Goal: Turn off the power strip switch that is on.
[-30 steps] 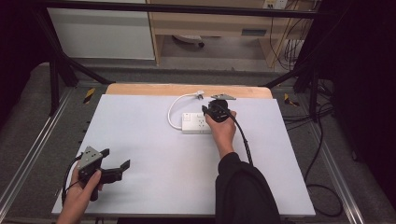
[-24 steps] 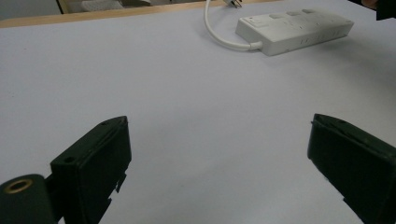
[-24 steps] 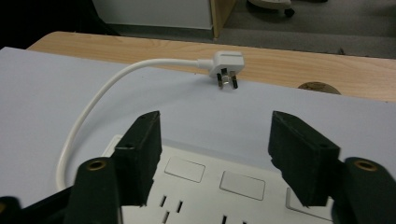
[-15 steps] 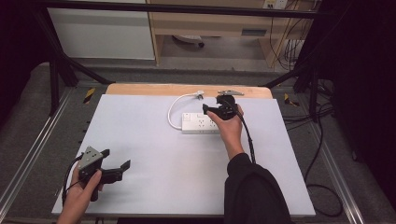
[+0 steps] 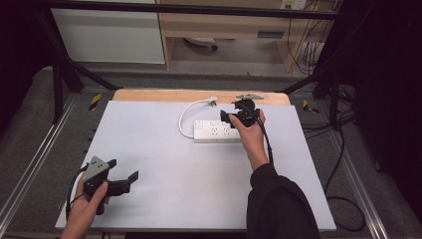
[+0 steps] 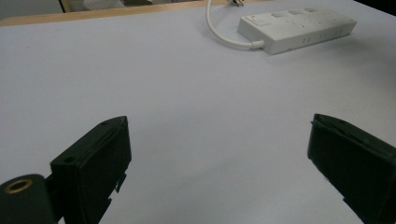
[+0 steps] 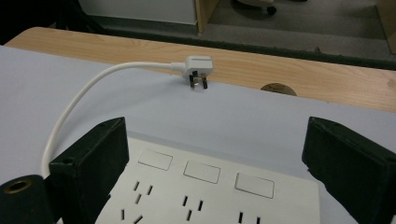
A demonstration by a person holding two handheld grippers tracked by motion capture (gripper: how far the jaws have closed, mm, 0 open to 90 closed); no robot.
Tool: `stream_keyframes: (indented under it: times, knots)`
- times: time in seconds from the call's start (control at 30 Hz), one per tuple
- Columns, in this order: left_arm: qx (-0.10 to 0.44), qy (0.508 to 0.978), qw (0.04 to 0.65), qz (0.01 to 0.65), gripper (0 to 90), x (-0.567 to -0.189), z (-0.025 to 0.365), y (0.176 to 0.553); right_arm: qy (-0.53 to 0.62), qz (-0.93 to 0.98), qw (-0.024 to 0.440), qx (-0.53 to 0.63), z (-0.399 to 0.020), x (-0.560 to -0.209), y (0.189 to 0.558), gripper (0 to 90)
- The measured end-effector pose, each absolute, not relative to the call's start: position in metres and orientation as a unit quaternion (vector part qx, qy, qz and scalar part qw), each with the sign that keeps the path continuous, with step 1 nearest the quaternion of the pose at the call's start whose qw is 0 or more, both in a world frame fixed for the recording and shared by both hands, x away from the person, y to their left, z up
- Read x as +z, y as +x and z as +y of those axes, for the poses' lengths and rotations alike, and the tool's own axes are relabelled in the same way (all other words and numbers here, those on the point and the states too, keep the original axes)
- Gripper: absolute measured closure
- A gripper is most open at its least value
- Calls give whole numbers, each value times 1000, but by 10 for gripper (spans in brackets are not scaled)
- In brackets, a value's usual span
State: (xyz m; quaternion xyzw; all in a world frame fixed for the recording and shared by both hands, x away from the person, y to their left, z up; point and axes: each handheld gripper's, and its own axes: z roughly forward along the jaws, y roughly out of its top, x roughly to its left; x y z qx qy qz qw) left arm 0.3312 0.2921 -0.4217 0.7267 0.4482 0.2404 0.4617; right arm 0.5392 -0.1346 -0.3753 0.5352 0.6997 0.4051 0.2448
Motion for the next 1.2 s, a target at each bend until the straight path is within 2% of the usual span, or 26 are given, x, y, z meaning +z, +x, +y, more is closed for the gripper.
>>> stream_keyframes:
  times: [0.4,1.2]
  knots:
    - [241,726,462,449,60,-422,292,331,516,708,245,415,-154,-357,526,50]
    - [243,723,464,450,65,-421,293,330,496,704,250,443,-182,-349,499,62]
